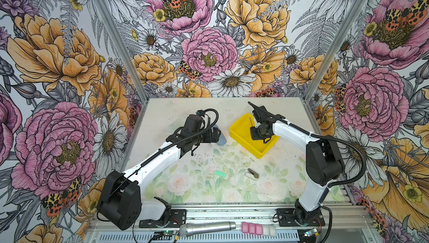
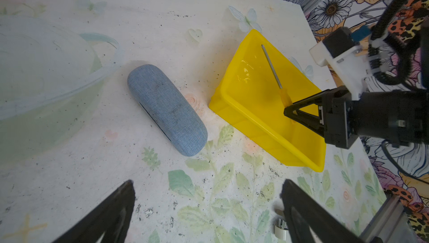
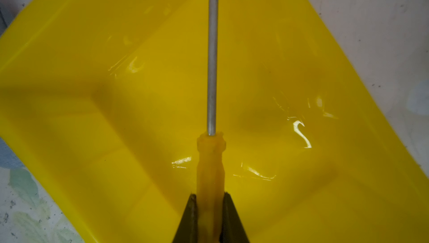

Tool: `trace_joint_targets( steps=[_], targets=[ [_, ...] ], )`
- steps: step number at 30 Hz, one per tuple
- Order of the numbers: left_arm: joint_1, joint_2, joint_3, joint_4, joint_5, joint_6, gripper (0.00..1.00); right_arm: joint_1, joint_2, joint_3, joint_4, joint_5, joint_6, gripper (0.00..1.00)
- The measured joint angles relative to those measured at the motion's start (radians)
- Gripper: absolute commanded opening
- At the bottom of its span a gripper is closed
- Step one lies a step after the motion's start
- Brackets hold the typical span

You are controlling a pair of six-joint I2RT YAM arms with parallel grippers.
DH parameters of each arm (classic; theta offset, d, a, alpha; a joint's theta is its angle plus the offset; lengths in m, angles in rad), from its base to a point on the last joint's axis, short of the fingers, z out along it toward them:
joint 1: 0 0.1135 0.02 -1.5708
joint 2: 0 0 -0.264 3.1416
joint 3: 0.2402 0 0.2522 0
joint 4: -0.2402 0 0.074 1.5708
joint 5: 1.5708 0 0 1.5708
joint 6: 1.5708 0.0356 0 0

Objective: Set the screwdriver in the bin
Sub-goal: 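Carry the screwdriver with the right gripper over the yellow bin and lower it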

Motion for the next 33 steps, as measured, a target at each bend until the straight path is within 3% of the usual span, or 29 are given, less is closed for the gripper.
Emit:
trace_joint_targets(
  steps=[16, 26, 30, 31, 33],
  targets=[
    [0.064, -0.016, -0.012, 0.001, 0.0, -0.019, 0.99, -0.002, 0.013, -0.043, 0.071, -0.011, 0.003, 0.23],
    [0.157, -0.058, -0.045, 0.0, 0.0, -0.023, 0.99, -0.002, -0.048, -0.048, 0.087, 0.026, 0.01, 0.73],
    [0.195, -0.078, -0.051, 0.0, -0.006, -0.018, 0.99, -0.001, -0.164, -0.068, 0.093, 0.073, 0.018, 0.89],
    [0.206, -0.09, -0.059, 0.0, -0.018, -0.015, 0.99, 0.001, -0.211, -0.083, 0.098, 0.092, 0.019, 0.98],
    [0.225, -0.117, -0.08, 0.0, -0.051, -0.004, 0.99, 0.002, -0.303, -0.118, 0.114, 0.134, 0.015, 0.99]
  ],
)
